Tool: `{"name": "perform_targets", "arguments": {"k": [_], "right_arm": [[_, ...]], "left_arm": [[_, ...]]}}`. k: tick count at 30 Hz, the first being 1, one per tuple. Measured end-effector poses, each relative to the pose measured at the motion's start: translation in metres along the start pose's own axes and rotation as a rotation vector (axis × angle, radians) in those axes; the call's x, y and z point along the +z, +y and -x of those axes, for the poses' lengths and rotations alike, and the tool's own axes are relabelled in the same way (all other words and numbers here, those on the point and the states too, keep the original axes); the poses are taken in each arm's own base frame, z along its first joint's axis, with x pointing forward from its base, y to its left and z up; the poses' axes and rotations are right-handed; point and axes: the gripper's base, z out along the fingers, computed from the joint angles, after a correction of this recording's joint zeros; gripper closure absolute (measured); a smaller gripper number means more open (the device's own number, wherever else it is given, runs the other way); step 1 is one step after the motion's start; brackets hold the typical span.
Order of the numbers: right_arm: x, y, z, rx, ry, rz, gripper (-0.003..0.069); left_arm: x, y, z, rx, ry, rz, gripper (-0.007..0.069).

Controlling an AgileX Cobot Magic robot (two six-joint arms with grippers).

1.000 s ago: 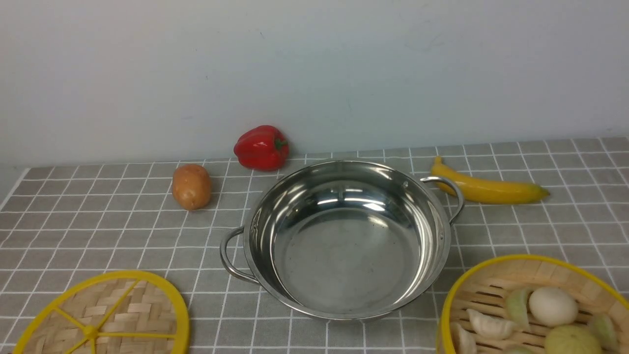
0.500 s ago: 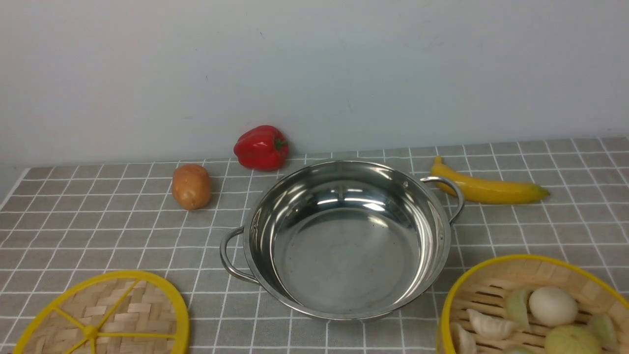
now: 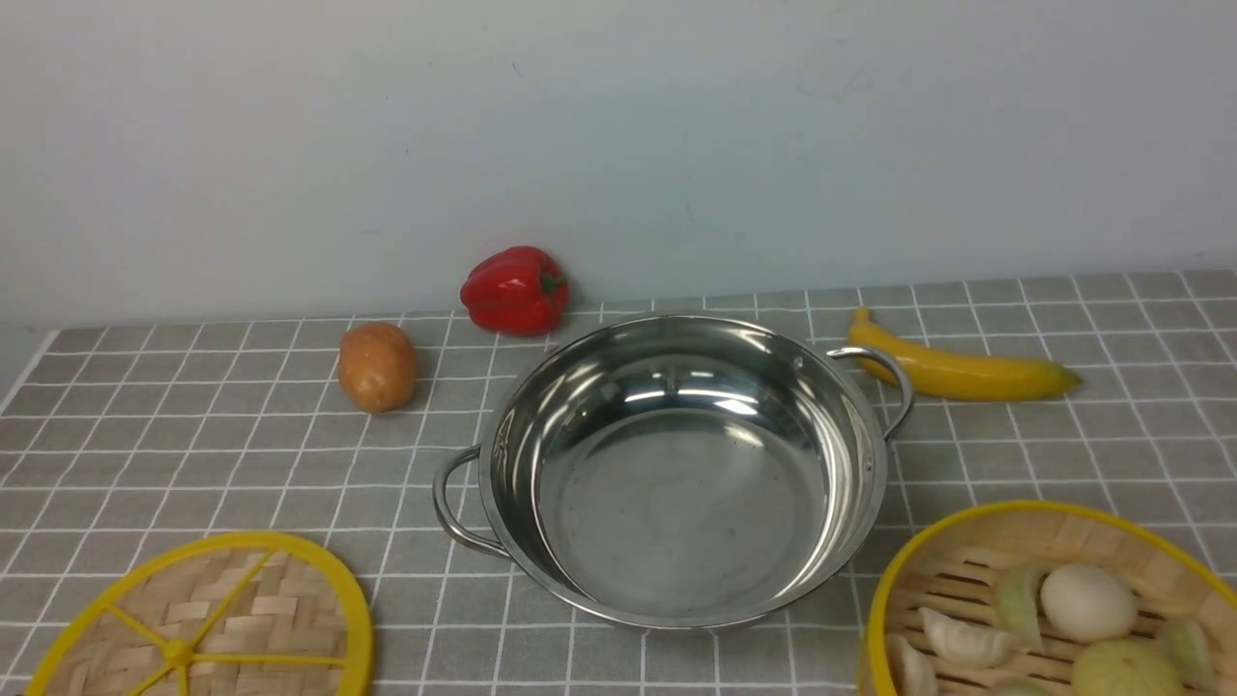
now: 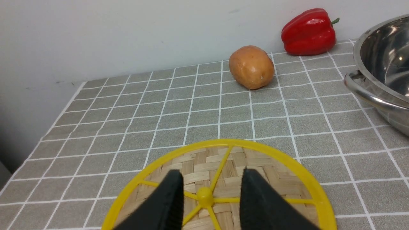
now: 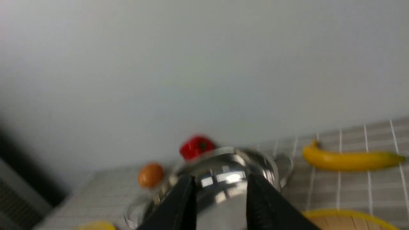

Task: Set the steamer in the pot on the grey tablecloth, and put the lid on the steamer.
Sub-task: 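Reach for and grasp the rim of the bamboo steamer holding the buns with the right gripper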

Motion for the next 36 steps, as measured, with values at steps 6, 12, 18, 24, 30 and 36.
{"name": "perform_targets", "arguments": {"k": [6,12,18,24,30,36], "right_arm": [[0.028,0.001,-0.008,-0.443,0.564,0.009,0.0416],[0.092,-0.011,-0.015,-0.603,0.899,0.131,0.0416],[0.14,-0.018,-0.04,-0.631,1.146,0.203,0.0416],[0.168,-0.01,-0.078,-0.8,1.323,0.241,0.0416],[0.179,0.0,-0.107,-0.945,1.414,0.232,0.0416],[0.188,-0.001,-0.114,-0.965,1.418,0.202,0.0416]], "left_arm": [[0.0,0.0,0.0,0.0,0.0,0.0,0.0382],[0.0,0.0,0.0,0.0,0.0,0.0,0.0382],[0.0,0.0,0.0,0.0,0.0,0.0,0.0382],[0.0,0.0,0.0,0.0,0.0,0.0,0.0382],[0.0,0.0,0.0,0.0,0.0,0.0,0.0382],[0.0,0.0,0.0,0.0,0.0,0.0,0.0382]]}}
